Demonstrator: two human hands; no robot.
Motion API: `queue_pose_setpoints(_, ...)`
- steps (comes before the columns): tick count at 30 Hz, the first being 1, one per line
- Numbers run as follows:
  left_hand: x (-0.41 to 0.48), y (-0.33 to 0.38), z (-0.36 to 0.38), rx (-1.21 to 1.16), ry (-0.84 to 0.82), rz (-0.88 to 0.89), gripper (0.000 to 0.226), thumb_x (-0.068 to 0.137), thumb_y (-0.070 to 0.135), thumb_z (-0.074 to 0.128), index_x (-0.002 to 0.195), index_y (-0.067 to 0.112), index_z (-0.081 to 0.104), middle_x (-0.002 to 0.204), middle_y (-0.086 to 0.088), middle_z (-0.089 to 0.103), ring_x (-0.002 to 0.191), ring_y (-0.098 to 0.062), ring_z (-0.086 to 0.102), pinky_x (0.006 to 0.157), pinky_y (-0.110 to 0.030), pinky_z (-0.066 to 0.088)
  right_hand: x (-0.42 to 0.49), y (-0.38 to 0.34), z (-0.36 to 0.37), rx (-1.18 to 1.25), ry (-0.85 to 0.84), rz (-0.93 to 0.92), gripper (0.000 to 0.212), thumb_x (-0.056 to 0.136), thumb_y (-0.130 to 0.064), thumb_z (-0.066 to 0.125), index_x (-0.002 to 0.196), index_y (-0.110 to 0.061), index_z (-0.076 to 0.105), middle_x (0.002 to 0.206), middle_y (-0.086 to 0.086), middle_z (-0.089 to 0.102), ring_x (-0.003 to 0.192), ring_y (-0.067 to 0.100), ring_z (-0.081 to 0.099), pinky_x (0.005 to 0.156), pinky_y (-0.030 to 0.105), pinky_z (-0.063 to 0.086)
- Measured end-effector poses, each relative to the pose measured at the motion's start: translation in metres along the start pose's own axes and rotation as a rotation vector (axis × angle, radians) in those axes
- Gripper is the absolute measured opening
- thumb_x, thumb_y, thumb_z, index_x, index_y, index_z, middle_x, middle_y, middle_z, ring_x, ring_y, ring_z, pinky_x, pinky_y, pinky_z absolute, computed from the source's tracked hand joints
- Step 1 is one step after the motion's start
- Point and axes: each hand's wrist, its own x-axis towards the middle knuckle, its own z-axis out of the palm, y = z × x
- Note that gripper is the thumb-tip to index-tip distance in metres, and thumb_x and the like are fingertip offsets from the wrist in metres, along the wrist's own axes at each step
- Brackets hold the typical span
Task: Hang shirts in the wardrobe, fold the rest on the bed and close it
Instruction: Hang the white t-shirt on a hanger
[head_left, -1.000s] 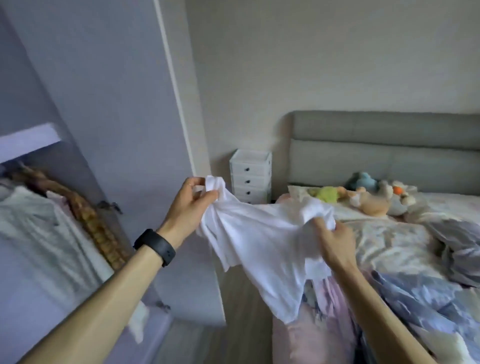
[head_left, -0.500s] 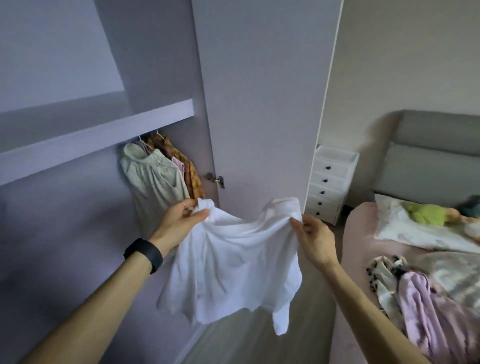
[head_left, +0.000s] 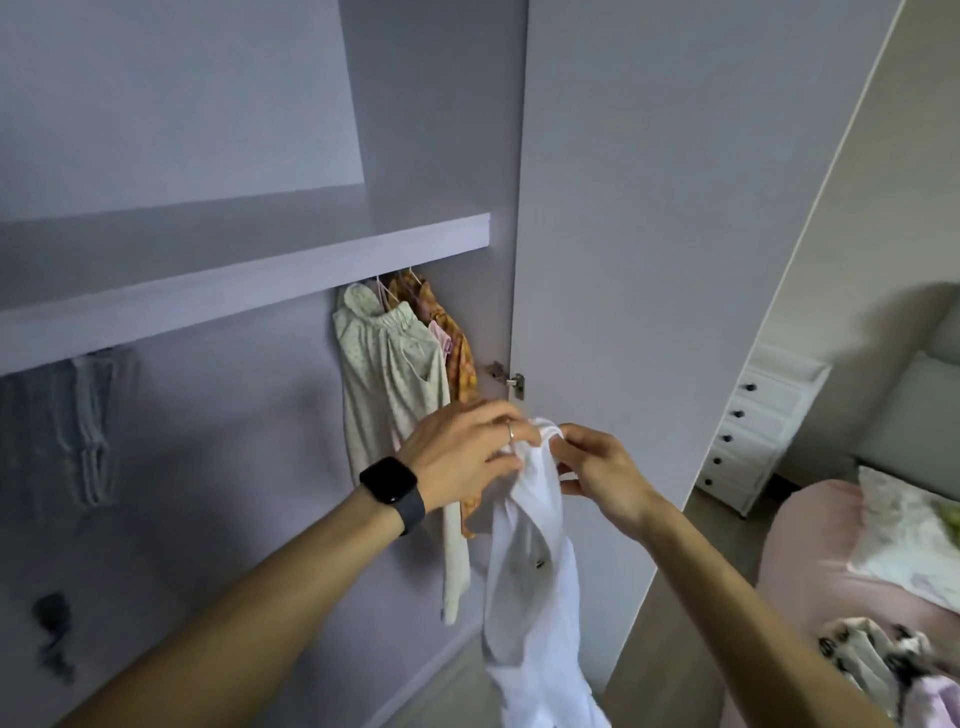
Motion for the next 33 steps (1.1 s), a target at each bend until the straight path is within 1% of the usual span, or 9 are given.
queue_pose_setpoints(1, 0.006, -0.001, 0.0, 0.017, 0.014, 0.009, 0.016, 0.09, 0.03, 0.071, 0.105, 0.026, 0.075, 0.107, 0.005, 0.068, 0.098, -0.019, 0.062, 0.079, -0.038, 0.054, 0.006, -0.003, -0.003, 0.019, -0.003, 0.008, 0.025, 0.104, -0.016, 0.051, 0.11, 0.003, 0.067, 0.094, 0.011, 0.069, 0.086, 0.022, 0.068, 0.083, 0.035, 0.058)
queue_pose_setpoints(3, 0.017, -0.002, 0.001, 0.063, -0.012, -0.021, 0.019, 0.094, 0.035, 0.065, 0.097, 0.019, 0.076, 0.097, 0.002, 0.069, 0.096, -0.02, 0.06, 0.08, -0.04, 0.051, 0.016, -0.006, -0.01, 0.019, -0.015, 0.01, 0.024, 0.103, -0.015, 0.052, 0.108, 0.004, 0.067, 0.091, 0.011, 0.067, 0.082, 0.022, 0.065, 0.08, 0.035, 0.056)
queue_pose_setpoints(9, 0.066, 0.002, 0.002, -0.191, 0.016, -0.241, 0.011, 0.096, 0.028, 0.063, 0.095, 0.018, 0.066, 0.118, 0.01, 0.064, 0.106, -0.01, 0.059, 0.088, -0.032, 0.048, 0.036, -0.006, -0.037, -0.066, 0.043, -0.033, 0.02, 0.101, -0.026, 0.058, 0.101, -0.009, 0.068, 0.09, 0.008, 0.065, 0.078, 0.019, 0.06, 0.076, 0.033, 0.052)
queue_pose_setpoints(12, 0.091, 0.01, 0.01, -0.384, -0.005, -0.419, 0.01, 0.097, 0.029, 0.061, 0.095, 0.02, 0.061, 0.074, 0.023, 0.065, 0.071, 0.004, 0.058, 0.065, -0.021, 0.044, 0.03, 0.007, -0.039, -0.016, 0.151, -0.14, 0.017, 0.1, -0.035, 0.059, 0.115, -0.03, 0.066, 0.109, -0.002, 0.069, 0.09, 0.02, 0.066, 0.08, 0.035, 0.057)
queue_pose_setpoints(15, 0.11, 0.013, 0.018, -0.458, 0.101, -0.5, 0.01, 0.098, 0.025, 0.06, 0.093, 0.017, 0.057, 0.057, 0.025, 0.057, 0.054, 0.002, 0.049, 0.054, -0.014, 0.035, 0.024, 0.032, -0.038, -0.101, 0.188, -0.292, 0.035, 0.086, -0.06, 0.067, 0.117, -0.045, 0.058, 0.113, -0.021, 0.066, 0.1, 0.002, 0.063, 0.078, 0.019, 0.052)
queue_pose_setpoints(21, 0.131, -0.002, 0.02, -0.541, 0.289, -0.718, 0.009, 0.098, 0.02, 0.061, 0.095, 0.013, 0.057, 0.069, 0.011, 0.057, 0.064, -0.002, 0.05, 0.063, -0.017, 0.04, 0.039, 0.09, -0.044, -0.698, 0.139, -0.194, 0.067, 0.087, -0.066, 0.06, 0.142, -0.035, 0.038, 0.133, -0.017, 0.053, 0.119, 0.011, 0.054, 0.095, 0.033, 0.05)
queue_pose_setpoints(25, 0.116, -0.02, 0.002, -0.571, 0.433, -0.891, 0.012, 0.099, 0.024, 0.06, 0.093, 0.014, 0.059, 0.08, 0.005, 0.06, 0.072, -0.003, 0.054, 0.06, -0.006, 0.04, 0.045, 0.118, -0.038, -0.76, -0.021, -0.134, 0.08, 0.078, -0.081, 0.049, 0.144, -0.04, 0.032, 0.134, -0.016, 0.054, 0.115, 0.012, 0.057, 0.093, 0.033, 0.052)
queue_pose_setpoints(29, 0.076, -0.038, -0.022, -0.586, 0.582, -1.04, 0.013, 0.098, 0.027, 0.061, 0.095, 0.015, 0.059, 0.087, 0.006, 0.061, 0.079, -0.005, 0.055, 0.07, -0.02, 0.043, 0.05, 0.133, -0.012, -0.725, -0.178, -0.203, 0.086, 0.075, -0.093, 0.037, 0.147, -0.048, 0.022, 0.135, -0.021, 0.052, 0.11, 0.003, 0.057, 0.094, 0.029, 0.051)
queue_pose_setpoints(33, 0.028, -0.052, -0.048, -0.571, 0.714, -1.169, 0.009, 0.096, 0.024, 0.063, 0.097, 0.015, 0.059, 0.087, 0.007, 0.061, 0.077, -0.006, 0.056, 0.067, -0.018, 0.044, 0.054, 0.143, 0.016, -0.7, -0.346, -0.337, 0.084, 0.076, -0.086, 0.054, 0.147, -0.049, 0.029, 0.119, -0.028, 0.056, 0.101, -0.003, 0.055, 0.091, 0.023, 0.048)
